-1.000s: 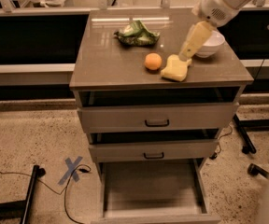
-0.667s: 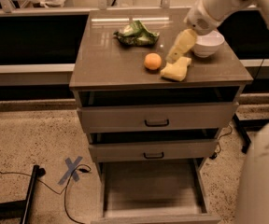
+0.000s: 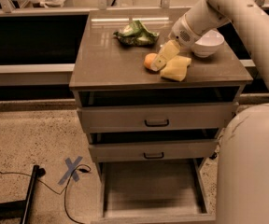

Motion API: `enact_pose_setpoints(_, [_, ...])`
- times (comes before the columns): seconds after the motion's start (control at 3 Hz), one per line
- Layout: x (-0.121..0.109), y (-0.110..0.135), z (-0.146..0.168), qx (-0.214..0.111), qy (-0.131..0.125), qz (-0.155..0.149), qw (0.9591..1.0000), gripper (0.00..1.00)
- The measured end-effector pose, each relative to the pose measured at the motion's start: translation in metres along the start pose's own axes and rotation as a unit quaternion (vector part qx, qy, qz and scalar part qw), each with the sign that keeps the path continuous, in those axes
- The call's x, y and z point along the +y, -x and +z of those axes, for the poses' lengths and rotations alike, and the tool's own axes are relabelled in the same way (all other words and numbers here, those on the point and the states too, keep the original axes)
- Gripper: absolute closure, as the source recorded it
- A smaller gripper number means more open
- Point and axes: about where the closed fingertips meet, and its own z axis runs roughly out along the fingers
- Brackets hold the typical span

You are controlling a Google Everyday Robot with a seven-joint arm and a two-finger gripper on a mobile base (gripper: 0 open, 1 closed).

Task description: Place orange into bottom drawer

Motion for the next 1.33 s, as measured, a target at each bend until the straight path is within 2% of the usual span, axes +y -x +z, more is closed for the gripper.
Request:
enact_pose_setpoints(0.33, [0.007,0.008,0.017,0.013,0.012,-0.018,0.9997,0.0])
enact_pose_setpoints(0.67, [0.01,0.003,0.036,0.002,0.038,-0.01,0.9992,0.19])
enact_pose_setpoints(1.0, [0.012,0.0,0.047,-0.007,0.053,-0.007,0.9986,0.41])
enact_pose_setpoints(1.33, [0.017,0.008,0.044,-0.042,0.072,-0.012,0.9964,0.65])
